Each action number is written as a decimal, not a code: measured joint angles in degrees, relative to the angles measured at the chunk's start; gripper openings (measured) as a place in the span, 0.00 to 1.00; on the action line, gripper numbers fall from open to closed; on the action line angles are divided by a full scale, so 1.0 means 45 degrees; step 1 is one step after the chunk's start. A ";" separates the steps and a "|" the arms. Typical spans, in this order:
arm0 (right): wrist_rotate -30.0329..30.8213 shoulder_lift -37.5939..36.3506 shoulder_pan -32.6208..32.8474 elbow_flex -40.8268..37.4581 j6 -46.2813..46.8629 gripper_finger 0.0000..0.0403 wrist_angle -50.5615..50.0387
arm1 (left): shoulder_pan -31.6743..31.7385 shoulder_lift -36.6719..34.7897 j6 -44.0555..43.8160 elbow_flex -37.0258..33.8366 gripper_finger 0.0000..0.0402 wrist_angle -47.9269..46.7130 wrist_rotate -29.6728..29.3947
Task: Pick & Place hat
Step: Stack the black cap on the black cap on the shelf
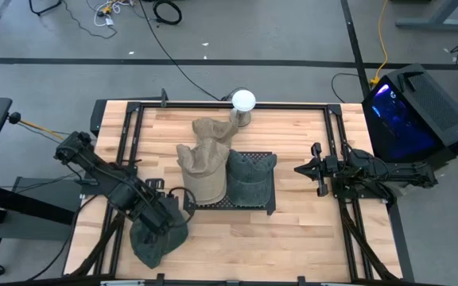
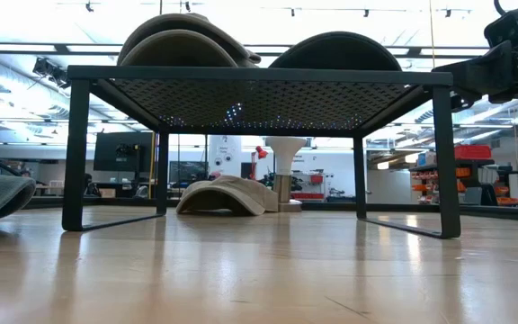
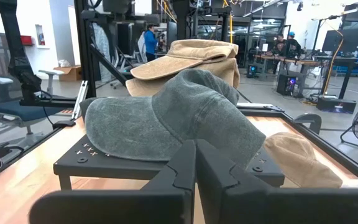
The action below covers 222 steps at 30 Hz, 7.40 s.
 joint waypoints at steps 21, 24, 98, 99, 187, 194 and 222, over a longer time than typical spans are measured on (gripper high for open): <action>0.0000 0.0000 -0.0002 0.0000 0.0000 0.04 0.0003 | -0.1434 0.0005 -0.2949 -0.3895 0.55 0.1541 0.0504; 0.0000 0.0000 0.0000 0.0000 0.0000 0.04 0.0003 | -0.1439 0.0005 -0.3645 -0.4480 0.55 0.1919 0.0750; 0.0000 0.0000 0.0000 0.0000 0.0000 0.04 -0.0002 | -0.1569 0.0005 -0.8178 -0.8126 0.02 0.7728 0.2514; 0.0000 0.0000 0.0000 0.0000 0.0000 0.04 -0.0002 | -0.1594 0.0005 -0.8174 -0.8114 0.02 0.7720 0.2514; 0.0000 0.0000 0.0000 0.0000 0.0000 0.04 0.0001 | 0.3052 -0.2909 0.7973 0.1925 0.01 0.4027 0.1307; 0.0000 0.0000 0.0000 0.0000 0.0000 0.04 -0.0002 | 0.3628 -0.2909 0.8699 0.1927 0.01 0.4127 0.1290; 0.0000 0.0000 -0.0002 0.0000 0.0000 0.04 -0.0002 | 0.3955 -0.2551 1.5637 0.1947 0.01 0.5753 0.1043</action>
